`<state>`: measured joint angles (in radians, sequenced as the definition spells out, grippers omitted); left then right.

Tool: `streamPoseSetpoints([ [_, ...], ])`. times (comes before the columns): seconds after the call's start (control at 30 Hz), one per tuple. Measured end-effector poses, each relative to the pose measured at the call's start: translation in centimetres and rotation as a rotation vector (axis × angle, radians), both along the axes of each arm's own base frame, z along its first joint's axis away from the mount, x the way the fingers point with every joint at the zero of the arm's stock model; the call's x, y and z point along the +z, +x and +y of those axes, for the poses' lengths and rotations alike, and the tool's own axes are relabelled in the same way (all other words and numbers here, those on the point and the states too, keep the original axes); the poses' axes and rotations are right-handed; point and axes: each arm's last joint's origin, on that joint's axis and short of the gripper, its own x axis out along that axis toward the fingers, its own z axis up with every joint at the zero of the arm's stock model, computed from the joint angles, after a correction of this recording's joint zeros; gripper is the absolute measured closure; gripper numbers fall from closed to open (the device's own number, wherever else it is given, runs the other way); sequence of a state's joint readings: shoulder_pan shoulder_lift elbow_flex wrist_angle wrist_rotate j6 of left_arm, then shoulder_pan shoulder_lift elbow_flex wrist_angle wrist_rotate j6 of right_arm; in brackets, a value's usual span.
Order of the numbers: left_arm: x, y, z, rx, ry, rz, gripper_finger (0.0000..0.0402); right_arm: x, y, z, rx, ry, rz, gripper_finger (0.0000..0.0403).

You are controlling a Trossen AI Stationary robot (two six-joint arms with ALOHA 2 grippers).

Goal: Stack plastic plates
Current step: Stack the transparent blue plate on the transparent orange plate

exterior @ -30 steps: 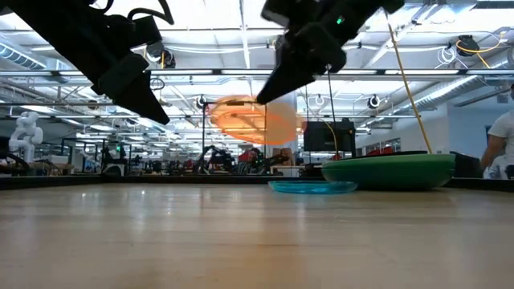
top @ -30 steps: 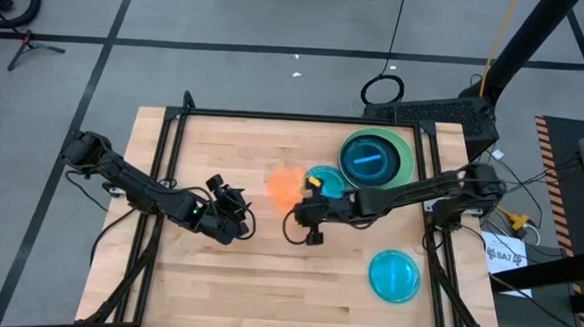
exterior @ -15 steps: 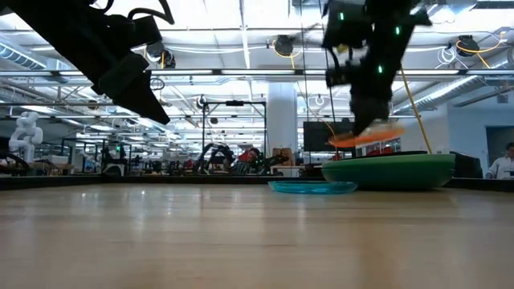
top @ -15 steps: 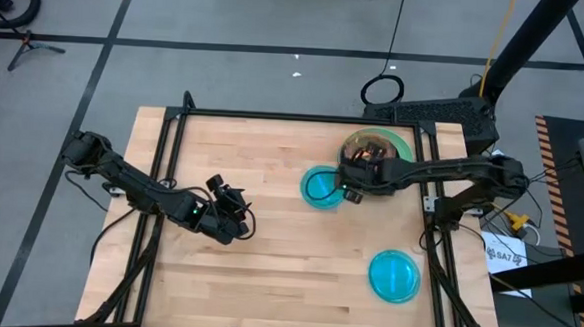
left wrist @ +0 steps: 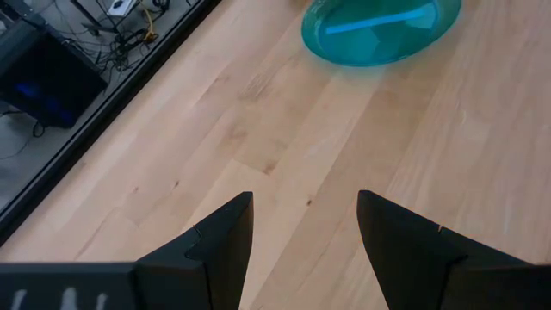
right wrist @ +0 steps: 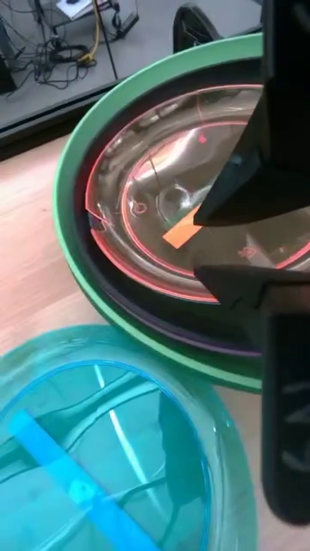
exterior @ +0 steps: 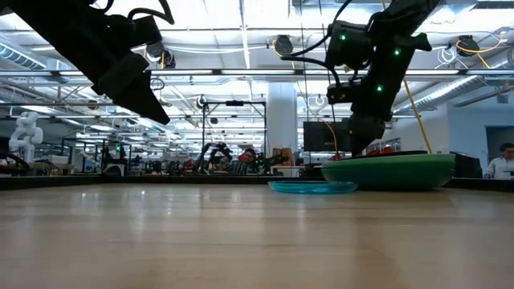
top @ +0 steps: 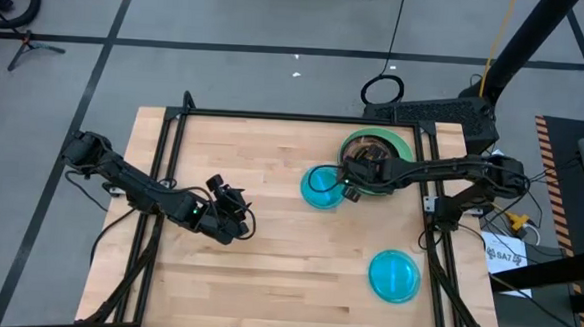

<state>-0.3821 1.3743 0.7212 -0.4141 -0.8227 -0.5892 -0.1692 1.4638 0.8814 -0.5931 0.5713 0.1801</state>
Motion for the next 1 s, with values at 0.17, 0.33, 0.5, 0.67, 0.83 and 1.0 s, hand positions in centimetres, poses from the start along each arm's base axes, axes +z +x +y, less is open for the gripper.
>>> streamPoseSetpoints([
  [0.17, 0.0, 0.0, 0.0, -0.003, 0.003, 0.003, 0.0188, 0.9, 0.7, 0.1, -0.052, 0.007, -0.080, 0.0297],
  [0.33, 0.1, 0.0, 0.1, 0.011, 0.031, -0.005, 0.0188, 2.5, 2.5, 0.6, -0.006, -0.014, -0.231, 0.0289],
  [0.5, 0.1, 0.0, 0.1, 0.013, 0.032, -0.006, 0.0188, 3.3, 4.2, 1.6, 0.148, 0.119, -0.398, 0.0291],
  [0.67, 0.1, 0.0, 0.1, 0.017, 0.029, -0.010, 0.0188, 3.4, 4.8, 3.2, 0.239, 0.279, -0.462, 0.0291],
  [0.83, 0.1, 0.0, 0.1, 0.018, 0.027, -0.011, 0.0188, 3.4, 4.9, 5.1, 0.279, 0.319, -0.466, 0.0291],
  [1.0, 0.1, 0.0, 0.1, 0.020, 0.026, -0.013, 0.0188, 3.4, 4.9, 6.4, 0.291, 0.339, -0.476, 0.0291],
])
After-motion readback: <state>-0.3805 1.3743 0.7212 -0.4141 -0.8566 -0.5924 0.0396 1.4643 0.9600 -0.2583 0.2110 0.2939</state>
